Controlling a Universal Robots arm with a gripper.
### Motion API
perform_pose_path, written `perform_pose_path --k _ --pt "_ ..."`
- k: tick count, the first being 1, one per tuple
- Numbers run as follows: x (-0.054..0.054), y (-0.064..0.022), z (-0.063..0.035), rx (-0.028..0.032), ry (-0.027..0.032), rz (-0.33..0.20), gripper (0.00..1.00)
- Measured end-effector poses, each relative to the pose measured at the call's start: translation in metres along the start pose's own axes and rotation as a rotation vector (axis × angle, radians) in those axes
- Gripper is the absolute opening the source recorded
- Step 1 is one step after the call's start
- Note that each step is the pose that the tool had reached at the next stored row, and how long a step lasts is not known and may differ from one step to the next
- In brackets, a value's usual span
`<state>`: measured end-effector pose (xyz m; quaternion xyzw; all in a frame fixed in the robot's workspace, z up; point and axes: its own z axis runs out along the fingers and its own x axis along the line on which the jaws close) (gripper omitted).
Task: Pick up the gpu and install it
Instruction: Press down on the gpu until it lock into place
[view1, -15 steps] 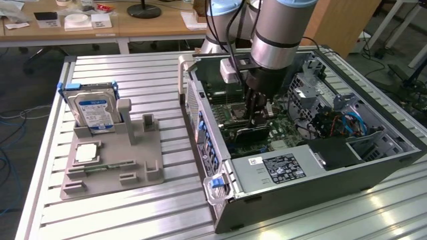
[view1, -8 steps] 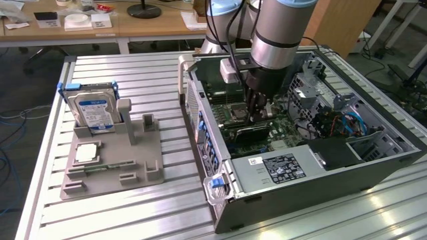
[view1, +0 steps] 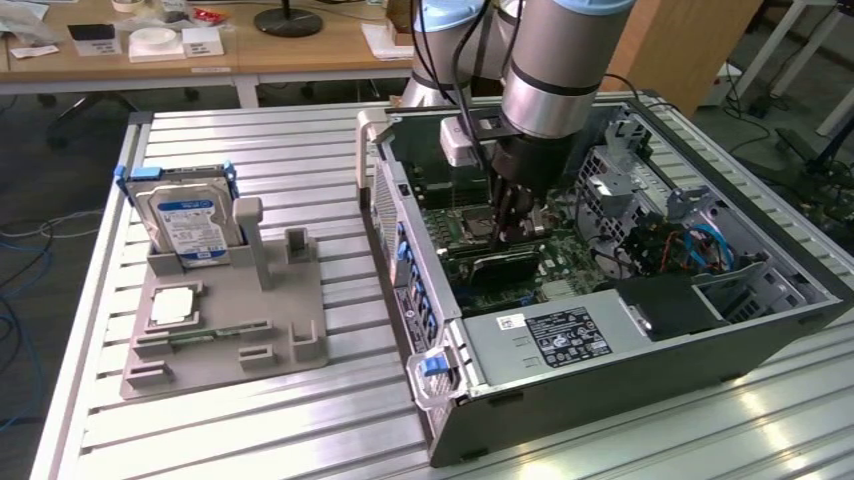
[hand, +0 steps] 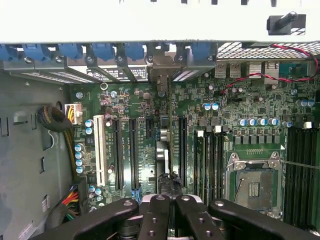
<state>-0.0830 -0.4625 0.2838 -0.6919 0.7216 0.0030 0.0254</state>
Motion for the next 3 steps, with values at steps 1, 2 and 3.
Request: perform_pose_path --k 1,2,3 --pt "0.0 0.0 0.0 0.0001 0.0 0.0 0.11" --pt "0.0 0.0 0.0 0.0 0.0 0.0 0.11" --pt "0.0 0.0 0.0 0.0 -0.0001 0.0 0.11"
